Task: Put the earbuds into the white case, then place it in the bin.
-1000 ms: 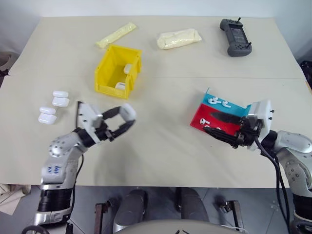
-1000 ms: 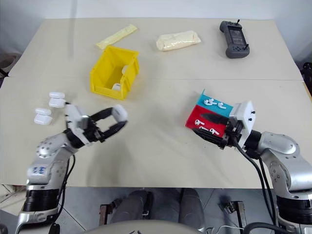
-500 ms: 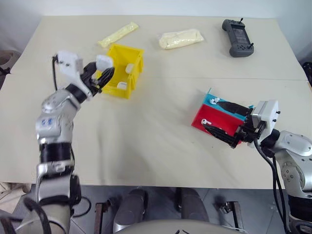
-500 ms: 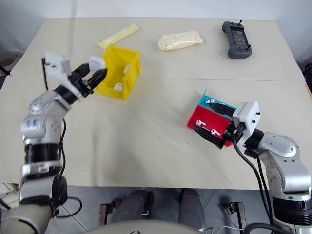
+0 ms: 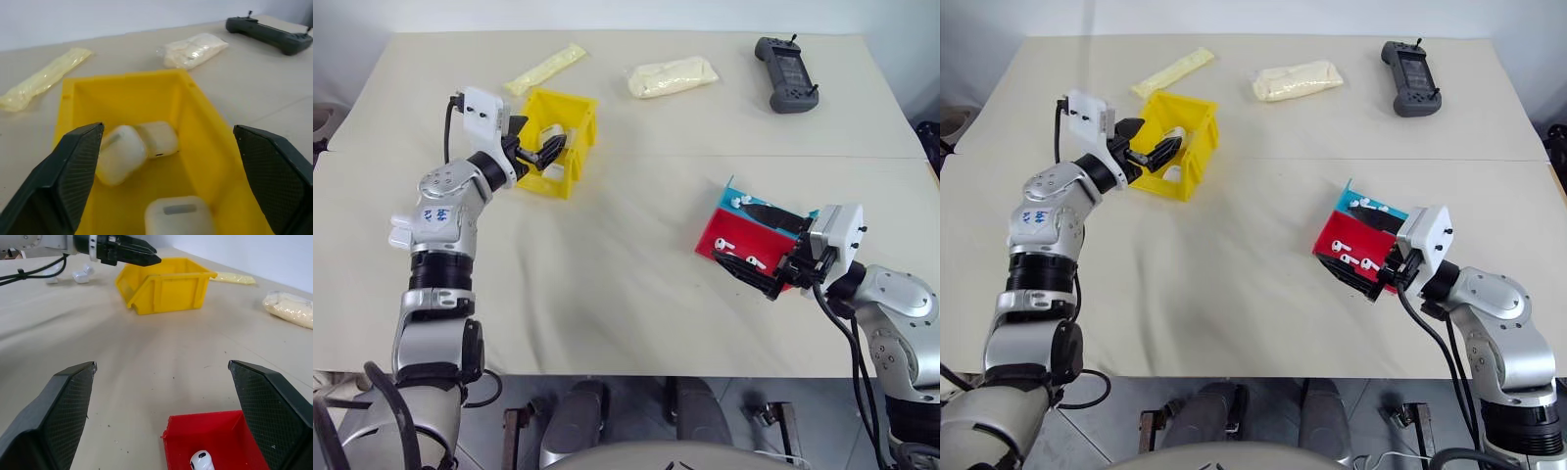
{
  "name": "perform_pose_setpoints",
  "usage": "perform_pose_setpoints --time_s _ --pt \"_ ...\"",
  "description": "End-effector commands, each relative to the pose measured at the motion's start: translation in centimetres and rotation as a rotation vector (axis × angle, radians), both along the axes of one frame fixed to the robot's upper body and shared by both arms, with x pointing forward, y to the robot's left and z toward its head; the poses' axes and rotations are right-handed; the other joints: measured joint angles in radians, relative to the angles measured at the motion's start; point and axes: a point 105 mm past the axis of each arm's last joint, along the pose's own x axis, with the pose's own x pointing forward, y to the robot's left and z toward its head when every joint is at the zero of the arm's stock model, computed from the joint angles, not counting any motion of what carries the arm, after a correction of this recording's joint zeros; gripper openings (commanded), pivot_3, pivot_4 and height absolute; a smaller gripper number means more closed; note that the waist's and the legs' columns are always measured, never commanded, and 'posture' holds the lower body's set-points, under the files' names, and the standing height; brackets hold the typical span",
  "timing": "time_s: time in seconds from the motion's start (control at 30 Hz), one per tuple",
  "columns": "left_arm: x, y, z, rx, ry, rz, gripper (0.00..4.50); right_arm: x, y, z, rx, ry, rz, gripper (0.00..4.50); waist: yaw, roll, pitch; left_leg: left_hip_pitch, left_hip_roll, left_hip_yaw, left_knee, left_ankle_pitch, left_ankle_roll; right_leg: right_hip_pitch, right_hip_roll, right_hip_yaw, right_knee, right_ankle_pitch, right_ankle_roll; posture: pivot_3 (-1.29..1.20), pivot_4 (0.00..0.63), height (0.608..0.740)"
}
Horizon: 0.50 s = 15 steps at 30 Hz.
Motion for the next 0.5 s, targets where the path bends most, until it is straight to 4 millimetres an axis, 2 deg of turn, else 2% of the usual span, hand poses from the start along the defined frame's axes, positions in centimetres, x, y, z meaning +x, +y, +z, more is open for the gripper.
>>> perform_pose_setpoints --time_s 0.03,0.13,0.33,0.43,0.5 --pt "-2.5 0.5 1.6 0.057 -0.07 -0.079 4.49 -0.5 0.1 0.8 0.003 -0.04 0.009 4.5 -0.003 0.0 0.0 0.0 0.001 0.0 0.0 0.0 0.0 0.0 0.0 0.0 0.0 0.0 0.0 0.0 0.15 0.74" --pt "-5.8 2.3 0.0 0.122 -0.027 -0.166 4.49 -0.6 -0.3 0.6 -0.028 -0.027 0.022 4.5 -0.011 0.0 0.0 0.0 0.005 0.0 0.0 0.0 0.0 0.0 0.0 0.0 0.0 0.0 0.0 0.0 0.15 0.74" --pt "-11.3 5.2 -4.8 0.274 0.143 -0.313 4.49 -0.5 -0.9 0.1 -0.089 -0.012 0.112 4.5 -0.016 0.0 0.0 0.001 0.006 0.0 0.0 0.0 0.0 0.001 0.0 0.0 0.0 0.0 -0.001 0.0 0.15 0.74" --pt "-12.9 5.1 -6.4 0.328 0.15 -0.381 4.49 -0.6 -0.7 -0.2 -0.113 -0.037 0.182 4.5 -0.007 0.0 0.0 0.001 0.006 0.0 0.0 0.0 0.0 0.002 -0.001 0.0 -0.001 0.0 -0.001 0.0 0.15 0.74" --pt "-13.6 4.4 -7.0 0.349 0.127 -0.428 4.49 -0.8 -0.2 -0.8 -0.113 -0.039 0.23 4.5 -0.004 0.0 0.0 0.001 0.006 0.0 0.0 0.0 0.0 0.002 -0.001 0.0 -0.001 0.0 -0.001 0.0 0.15 0.74"
